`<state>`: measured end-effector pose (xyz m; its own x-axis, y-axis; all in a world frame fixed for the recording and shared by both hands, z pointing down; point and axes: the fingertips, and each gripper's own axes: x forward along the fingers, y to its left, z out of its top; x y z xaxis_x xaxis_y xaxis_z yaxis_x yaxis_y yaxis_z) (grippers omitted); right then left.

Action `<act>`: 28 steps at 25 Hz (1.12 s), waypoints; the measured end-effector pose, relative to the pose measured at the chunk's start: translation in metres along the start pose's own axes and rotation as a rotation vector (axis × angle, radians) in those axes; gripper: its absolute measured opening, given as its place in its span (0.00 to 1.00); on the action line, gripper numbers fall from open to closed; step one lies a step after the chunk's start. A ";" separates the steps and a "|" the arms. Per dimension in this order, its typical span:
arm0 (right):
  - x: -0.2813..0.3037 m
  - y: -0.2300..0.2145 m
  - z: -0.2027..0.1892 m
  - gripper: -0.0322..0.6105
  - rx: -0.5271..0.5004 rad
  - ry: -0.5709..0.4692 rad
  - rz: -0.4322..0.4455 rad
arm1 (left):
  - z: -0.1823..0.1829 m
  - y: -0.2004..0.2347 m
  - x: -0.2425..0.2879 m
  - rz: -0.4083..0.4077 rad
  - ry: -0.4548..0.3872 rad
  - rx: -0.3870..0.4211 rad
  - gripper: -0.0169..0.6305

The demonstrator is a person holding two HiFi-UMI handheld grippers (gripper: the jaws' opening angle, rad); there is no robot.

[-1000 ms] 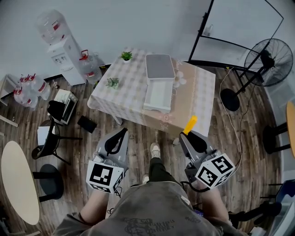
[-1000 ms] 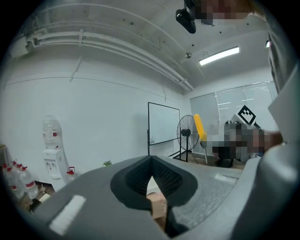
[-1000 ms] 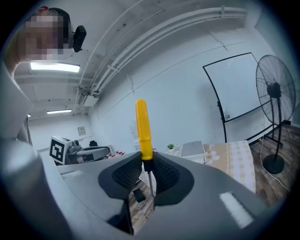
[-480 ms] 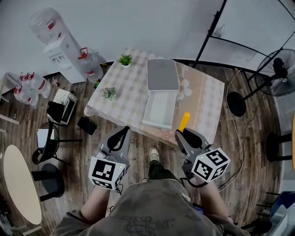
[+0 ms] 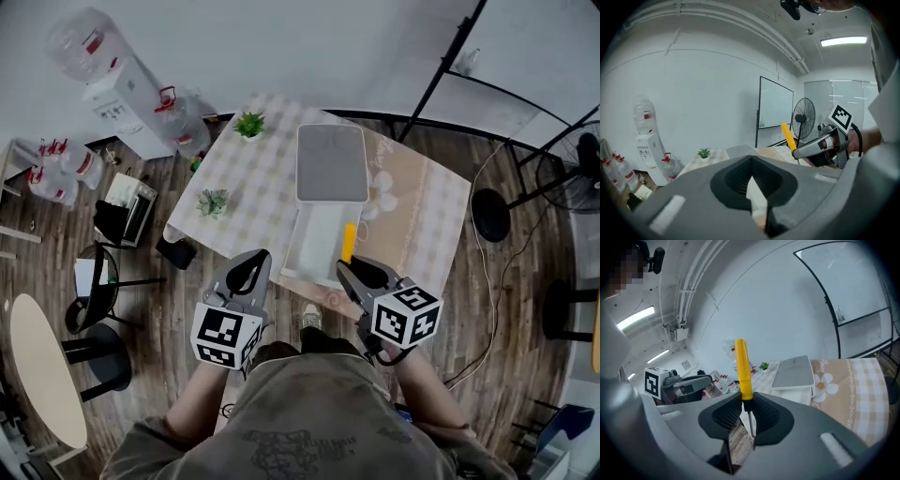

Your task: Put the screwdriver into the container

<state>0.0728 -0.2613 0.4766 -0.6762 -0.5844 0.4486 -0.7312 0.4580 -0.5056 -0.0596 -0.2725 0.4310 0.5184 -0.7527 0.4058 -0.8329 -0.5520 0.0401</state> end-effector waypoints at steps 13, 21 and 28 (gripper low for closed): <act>0.067 -0.053 -0.034 0.20 0.125 0.179 -0.036 | -0.049 0.035 0.055 -0.004 0.149 -0.080 0.03; 0.110 -0.075 -0.068 0.21 0.143 0.311 -0.146 | -0.079 0.054 0.080 -0.078 0.228 -0.111 0.03; 0.141 -0.093 -0.094 0.20 0.161 0.419 -0.245 | -0.100 0.068 0.093 -0.133 0.272 -0.129 0.03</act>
<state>0.0370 -0.3231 0.6566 -0.4884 -0.3277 0.8087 -0.8722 0.2128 -0.4405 -0.0877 -0.3445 0.5627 0.5677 -0.5441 0.6177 -0.7883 -0.5756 0.2175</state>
